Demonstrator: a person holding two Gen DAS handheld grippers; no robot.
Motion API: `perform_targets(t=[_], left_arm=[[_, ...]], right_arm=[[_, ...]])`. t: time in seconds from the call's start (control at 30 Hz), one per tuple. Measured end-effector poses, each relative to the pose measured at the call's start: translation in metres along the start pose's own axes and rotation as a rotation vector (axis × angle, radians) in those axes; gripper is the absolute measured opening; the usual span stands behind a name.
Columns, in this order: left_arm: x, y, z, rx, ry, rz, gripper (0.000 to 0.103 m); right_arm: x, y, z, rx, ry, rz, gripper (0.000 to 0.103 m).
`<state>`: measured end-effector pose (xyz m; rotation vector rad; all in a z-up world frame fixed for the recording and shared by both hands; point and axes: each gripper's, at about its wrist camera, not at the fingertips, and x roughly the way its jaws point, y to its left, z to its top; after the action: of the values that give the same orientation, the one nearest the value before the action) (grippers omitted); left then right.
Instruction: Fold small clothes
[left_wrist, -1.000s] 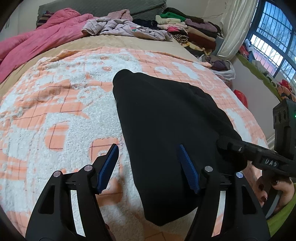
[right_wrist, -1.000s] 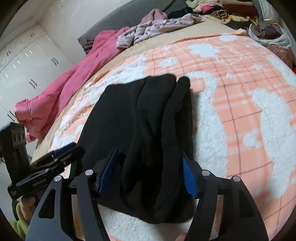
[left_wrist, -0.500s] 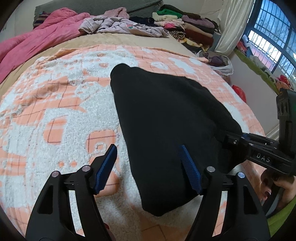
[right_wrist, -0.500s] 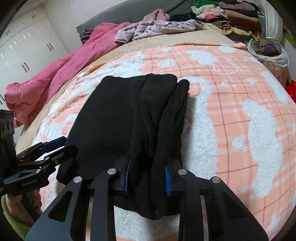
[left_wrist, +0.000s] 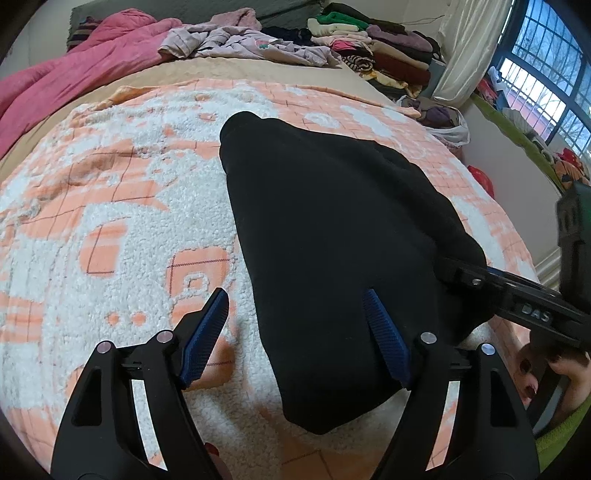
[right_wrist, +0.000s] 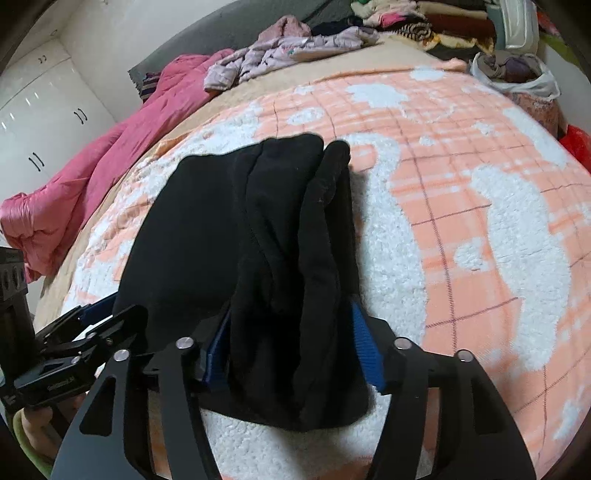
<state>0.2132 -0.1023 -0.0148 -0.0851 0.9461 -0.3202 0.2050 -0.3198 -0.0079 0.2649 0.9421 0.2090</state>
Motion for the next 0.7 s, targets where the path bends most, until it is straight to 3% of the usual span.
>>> perform_targets(t=[0.13,0.27,0.37,0.7], left_arm=[[-0.001,0.0,0.0,-0.003,0.003,-0.001,0.068],[-0.003,-0.001,-0.002,-0.007,-0.002,0.002,0.068],[-0.004,-0.003,-0.005,-0.007,-0.015,0.009,0.068],[-0.025,-0.013,-0.01,0.014,-0.055,0.001,0.073]], right_arm=[[-0.021,0.006,-0.008,-0.041,-0.095,-0.065,0.081],[-0.038,0.012,-0.018,-0.068,-0.178,-0.112,0.097],[-0.056,0.02,-0.025,-0.111,-0.27,-0.127,0.098],[-0.099,0.029,-0.042,-0.14,-0.43,-0.181,0.098]])
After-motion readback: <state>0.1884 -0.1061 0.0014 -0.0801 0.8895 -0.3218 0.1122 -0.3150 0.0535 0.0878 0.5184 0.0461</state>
